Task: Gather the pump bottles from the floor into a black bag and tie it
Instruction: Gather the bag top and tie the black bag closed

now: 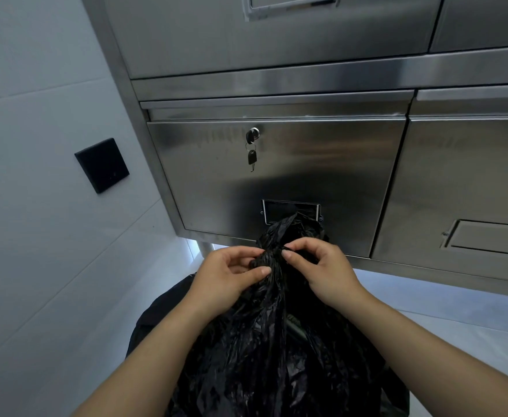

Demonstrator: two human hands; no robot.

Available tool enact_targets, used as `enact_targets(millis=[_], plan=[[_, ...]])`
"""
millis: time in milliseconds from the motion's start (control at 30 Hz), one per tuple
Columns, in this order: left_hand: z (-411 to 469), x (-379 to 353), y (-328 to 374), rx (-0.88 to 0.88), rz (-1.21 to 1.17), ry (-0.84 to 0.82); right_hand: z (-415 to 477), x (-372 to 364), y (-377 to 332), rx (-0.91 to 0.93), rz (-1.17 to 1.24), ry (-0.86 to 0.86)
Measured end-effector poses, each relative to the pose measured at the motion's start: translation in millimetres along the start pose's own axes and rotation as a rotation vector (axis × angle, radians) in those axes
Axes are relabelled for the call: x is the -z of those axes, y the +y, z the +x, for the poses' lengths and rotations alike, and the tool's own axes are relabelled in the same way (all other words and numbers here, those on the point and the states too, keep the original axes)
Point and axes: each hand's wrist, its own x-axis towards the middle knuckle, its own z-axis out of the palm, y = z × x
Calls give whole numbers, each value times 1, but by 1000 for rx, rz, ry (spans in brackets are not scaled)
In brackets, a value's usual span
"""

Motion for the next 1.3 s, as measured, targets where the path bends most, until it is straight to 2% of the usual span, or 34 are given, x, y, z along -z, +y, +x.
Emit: enact_targets(millis=[167, 267, 400, 467, 567, 667, 767, 900, 1000, 1100, 1233, 1300], plan=[[0, 6, -4, -20, 22, 138, -11, 4, 3, -172, 229, -5], [-3, 7, -7, -16, 6, 130, -18, 12, 7, -201, 238, 5], [-3, 18, -13, 21, 3, 171, -14, 31, 10, -228, 327, 133], [-3, 26, -16, 30, 12, 230, -12, 39, 9, -196, 285, 166], [3, 28, -17, -17, 79, 290, -11, 39, 1, -80, 127, 118], [6, 19, -12, -59, 99, 244, -6, 29, -9, 70, -24, 113], [7, 12, -9, -61, 42, 178, -5, 21, -12, 95, -36, 75], [9, 5, -2, 65, -260, 230, -3, 17, -16, 30, 75, 91], [9, 6, 5, 115, -378, 137, -2, 15, -20, 24, 180, 66], [8, 5, 6, 87, -315, 62, -4, 11, -23, 44, 212, 27], [3, -3, 4, 44, -246, 57, -7, 10, -23, 38, 158, 19], [1, -6, 3, -7, -122, 70, -8, 8, -23, -9, 162, 11]])
